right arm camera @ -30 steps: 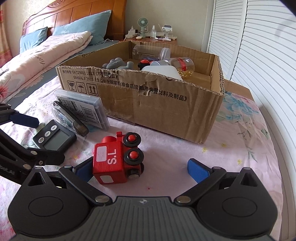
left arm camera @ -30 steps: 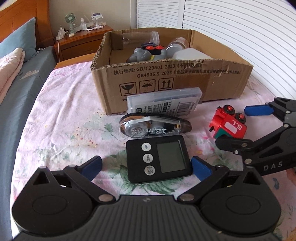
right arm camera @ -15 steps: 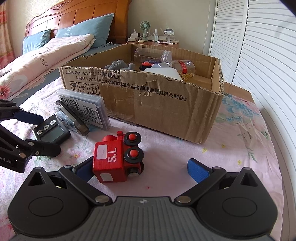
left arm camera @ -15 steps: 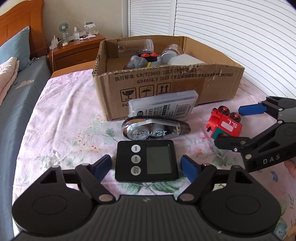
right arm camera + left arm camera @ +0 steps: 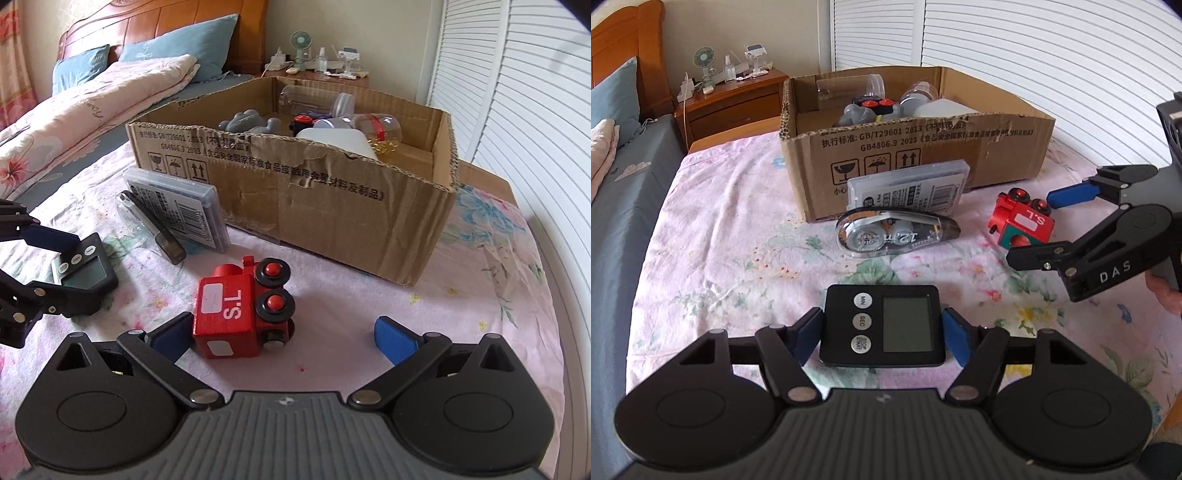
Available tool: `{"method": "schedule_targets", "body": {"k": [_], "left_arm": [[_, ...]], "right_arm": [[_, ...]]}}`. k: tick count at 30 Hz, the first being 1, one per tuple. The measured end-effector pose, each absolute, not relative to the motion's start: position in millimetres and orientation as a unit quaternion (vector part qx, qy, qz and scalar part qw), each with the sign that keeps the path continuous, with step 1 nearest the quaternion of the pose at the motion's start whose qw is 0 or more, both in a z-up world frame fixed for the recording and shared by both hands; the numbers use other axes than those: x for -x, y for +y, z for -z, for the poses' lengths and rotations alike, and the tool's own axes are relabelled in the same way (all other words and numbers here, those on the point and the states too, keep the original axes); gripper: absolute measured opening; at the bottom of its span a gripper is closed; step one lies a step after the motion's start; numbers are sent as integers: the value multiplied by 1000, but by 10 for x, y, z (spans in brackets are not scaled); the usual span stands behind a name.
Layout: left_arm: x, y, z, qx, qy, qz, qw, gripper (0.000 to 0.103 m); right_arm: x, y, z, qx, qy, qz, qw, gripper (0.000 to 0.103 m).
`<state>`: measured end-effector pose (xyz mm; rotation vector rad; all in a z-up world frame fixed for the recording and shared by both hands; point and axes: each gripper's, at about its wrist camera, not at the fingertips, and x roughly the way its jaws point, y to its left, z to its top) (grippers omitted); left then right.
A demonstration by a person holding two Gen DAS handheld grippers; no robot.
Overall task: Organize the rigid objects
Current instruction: 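Close left gripper on the black timer while right gripper grasps the red train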
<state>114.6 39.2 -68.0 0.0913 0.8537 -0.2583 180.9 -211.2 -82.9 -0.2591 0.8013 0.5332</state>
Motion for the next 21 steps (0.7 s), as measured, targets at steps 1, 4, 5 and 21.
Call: {"method": "schedule_targets", "body": {"k": [1,4,5,21], "left_arm": [[-1136,403,679,-44,412,125,901,69],[-1131,402,681,-44,411,124,902,69],[-1132,400,684,-44,411,123,902,69],[-1202,417,633,-38,428,141,892,69]], "right_arm": [[-1822,-2093,823,129,387,-262,875,103],[-1852,-2020,803,140,396,-278,864,103],[-1855,-1998,793,143,398,-282,861,99],[-1736,-1879,613,177,407,-279,852,54]]}}
